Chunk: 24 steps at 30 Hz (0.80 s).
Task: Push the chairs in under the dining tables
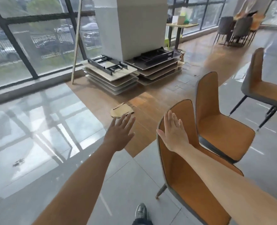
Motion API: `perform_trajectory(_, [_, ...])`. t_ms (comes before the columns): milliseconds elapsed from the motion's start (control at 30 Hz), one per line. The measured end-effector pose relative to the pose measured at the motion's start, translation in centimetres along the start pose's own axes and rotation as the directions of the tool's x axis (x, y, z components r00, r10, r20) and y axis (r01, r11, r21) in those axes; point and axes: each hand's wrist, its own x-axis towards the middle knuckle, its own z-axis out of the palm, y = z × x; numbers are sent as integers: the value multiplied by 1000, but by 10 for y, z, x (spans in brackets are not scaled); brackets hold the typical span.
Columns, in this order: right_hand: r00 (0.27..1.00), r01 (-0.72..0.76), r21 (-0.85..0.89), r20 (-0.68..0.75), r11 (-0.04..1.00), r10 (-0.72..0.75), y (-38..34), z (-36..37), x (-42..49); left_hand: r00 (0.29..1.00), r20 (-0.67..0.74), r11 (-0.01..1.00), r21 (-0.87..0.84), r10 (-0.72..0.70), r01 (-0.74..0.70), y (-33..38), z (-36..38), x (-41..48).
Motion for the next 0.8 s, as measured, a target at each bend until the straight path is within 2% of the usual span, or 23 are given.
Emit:
perform_trajectory(100, [995, -95, 53, 2, 994, 95, 30, 1, 69, 991, -23, 991, 33, 128, -127, 3, -16, 109])
perform_trajectory(200, [976, -216, 98, 0, 971, 217, 62, 0, 119, 953, -57, 955, 23, 297, -296, 20, -29, 204])
perform_trajectory(300, [931, -363, 121, 1, 924, 366, 95, -4, 147, 867, -56, 869, 45, 495, -493, 52, -37, 276])
perform_trajectory(400, [846, -527, 138, -5, 838, 533, 131, -8, 160, 747, -38, 748, 66, 663, -661, 95, -45, 339])
perform_trajectory(467, [755, -646, 155, -11, 747, 655, 154, -7, 164, 638, -41, 639, 102, 769, -763, 126, -50, 375])
perform_trajectory(567, [572, -808, 170, 2, 564, 820, 183, -3, 168, 450, -33, 450, 137, 893, -883, 176, -53, 422])
perform_trajectory(700, [269, -944, 205, 28, 258, 963, 206, 0, 174, 162, 20, 155, 188, 987, -970, 228, -55, 466])
perform_trajectory(800, [49, -974, 225, 67, 33, 997, 199, -1, 180, -40, 79, -56, 214, 996, -975, 246, -56, 482])
